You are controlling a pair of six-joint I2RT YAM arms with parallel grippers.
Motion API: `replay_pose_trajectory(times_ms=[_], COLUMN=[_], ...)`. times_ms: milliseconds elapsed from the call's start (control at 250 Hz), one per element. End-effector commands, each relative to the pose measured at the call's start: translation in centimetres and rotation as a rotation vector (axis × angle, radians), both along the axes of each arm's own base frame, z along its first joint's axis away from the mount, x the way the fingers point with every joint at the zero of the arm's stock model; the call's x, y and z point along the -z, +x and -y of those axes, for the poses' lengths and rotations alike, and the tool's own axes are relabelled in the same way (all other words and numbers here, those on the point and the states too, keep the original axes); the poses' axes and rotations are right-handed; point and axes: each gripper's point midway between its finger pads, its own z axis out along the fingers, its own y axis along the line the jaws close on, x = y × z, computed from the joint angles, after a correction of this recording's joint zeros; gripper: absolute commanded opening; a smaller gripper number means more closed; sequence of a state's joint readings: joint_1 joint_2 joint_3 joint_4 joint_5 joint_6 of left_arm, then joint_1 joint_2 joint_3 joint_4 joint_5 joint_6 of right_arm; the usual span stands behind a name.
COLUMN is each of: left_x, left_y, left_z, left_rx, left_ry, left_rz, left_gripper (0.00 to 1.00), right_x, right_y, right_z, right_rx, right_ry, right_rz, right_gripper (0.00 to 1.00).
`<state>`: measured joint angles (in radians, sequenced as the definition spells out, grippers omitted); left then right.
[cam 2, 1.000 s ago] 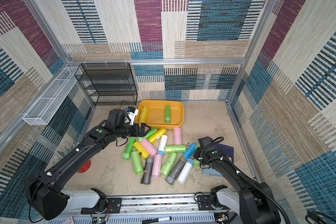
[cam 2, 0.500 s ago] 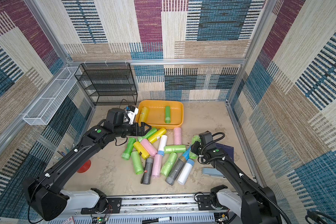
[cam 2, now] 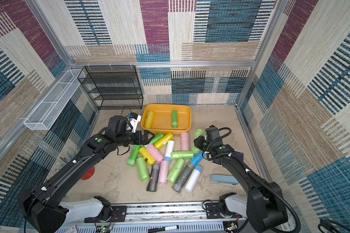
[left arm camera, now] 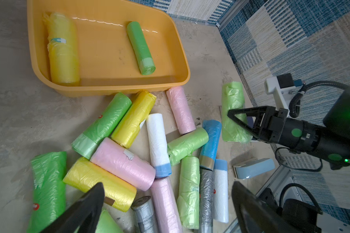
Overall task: Put the roll of trash bags into the storage box
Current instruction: Pick up the roll of trash bags from the center of the board, then place the roll of trash bags in the storage box.
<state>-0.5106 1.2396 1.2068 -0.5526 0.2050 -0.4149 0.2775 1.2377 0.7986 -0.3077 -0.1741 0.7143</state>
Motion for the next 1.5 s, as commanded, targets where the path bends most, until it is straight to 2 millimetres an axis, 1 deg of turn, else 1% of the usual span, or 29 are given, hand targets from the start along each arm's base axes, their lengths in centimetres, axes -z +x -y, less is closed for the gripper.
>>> replay_pose_trajectory(times_ms=[0, 200, 340, 404, 552, 628, 660, 736, 764, 772, 784, 924, 1048, 1176, 1344, 1500], left_x=[0.3, 0.3, 0.6, 0.8, 1.2, 1.2, 1.5, 1.8, 1.8, 1.8, 1.9, 2.0, 1.6, 1.3, 1.5, 1.4], left_y=[0.0, 0.0, 0.3, 0.3, 0.4, 0.4, 0.3, 0.2, 0.2, 0.2, 0.2, 0.1, 0.0, -0.6, -1.1, -1.4], left_z=[-0.8, -0.4, -1.0, -1.2, -1.4, -1.3, -1.2, -1.0, -0.9, -0.9, -0.9, -1.1, -1.1, -1.1, -1.8, -2.5], left_rx=[-0.015, -0.001, -0.01, -0.018, -0.022, -0.02, -0.016, -0.008, -0.007, -0.007, -0.006, -0.01, -0.003, 0.005, -0.011, -0.028], left_ry=[0.043, 0.025, 0.064, 0.081, 0.093, 0.086, 0.083, 0.078, 0.075, 0.075, 0.074, 0.082, 0.085, 0.068, 0.073, 0.085], left_rz=[0.025, 0.034, 0.042, 0.044, 0.042, 0.041, 0.032, 0.02, 0.02, 0.019, 0.018, 0.015, 0.02, 0.024, 0.038, 0.051], left_gripper=[0.98, 0.98, 0.98, 0.98, 0.98, 0.98, 0.98, 0.98, 0.98, 0.98, 0.98, 0.98, 0.98, 0.98, 0.98, 0.98], right_x=[-2.6, -3.1, -3.1, -2.9, -1.9, -1.1, -0.8, 0.3, 1.3, 0.8, 0.8, 1.1, 2.5, 3.7, 5.8, 6.6], right_y=[3.1, 7.8, 11.2, 12.8, 16.6, 18.5, 19.2, 20.6, 20.8, 21.2, 21.4, 22.7, 23.3, 23.3, 23.1, 23.5], right_z=[-1.4, -3.1, -4.2, -4.5, -5.1, -5.4, -5.5, -5.5, -5.4, -5.5, -5.5, -5.7, -5.7, -6.2, -7.0, -7.3], right_rx=[-0.042, -0.085, -0.111, -0.107, -0.11, -0.115, -0.115, -0.108, -0.103, -0.102, -0.1, -0.087, -0.079, -0.079, -0.084, -0.079], right_ry=[0.027, 0.01, -0.004, -0.018, -0.06, -0.087, -0.1, -0.128, -0.141, -0.139, -0.142, -0.143, -0.167, -0.211, -0.254, -0.262], right_rz=[0.118, 0.142, 0.155, 0.155, 0.156, 0.145, 0.142, 0.134, 0.114, 0.125, 0.128, 0.146, 0.119, 0.097, 0.046, 0.024], right_gripper=[0.38, 0.35, 0.34, 0.34, 0.34, 0.32, 0.31, 0.3, 0.29, 0.29, 0.29, 0.3, 0.29, 0.29, 0.3, 0.33])
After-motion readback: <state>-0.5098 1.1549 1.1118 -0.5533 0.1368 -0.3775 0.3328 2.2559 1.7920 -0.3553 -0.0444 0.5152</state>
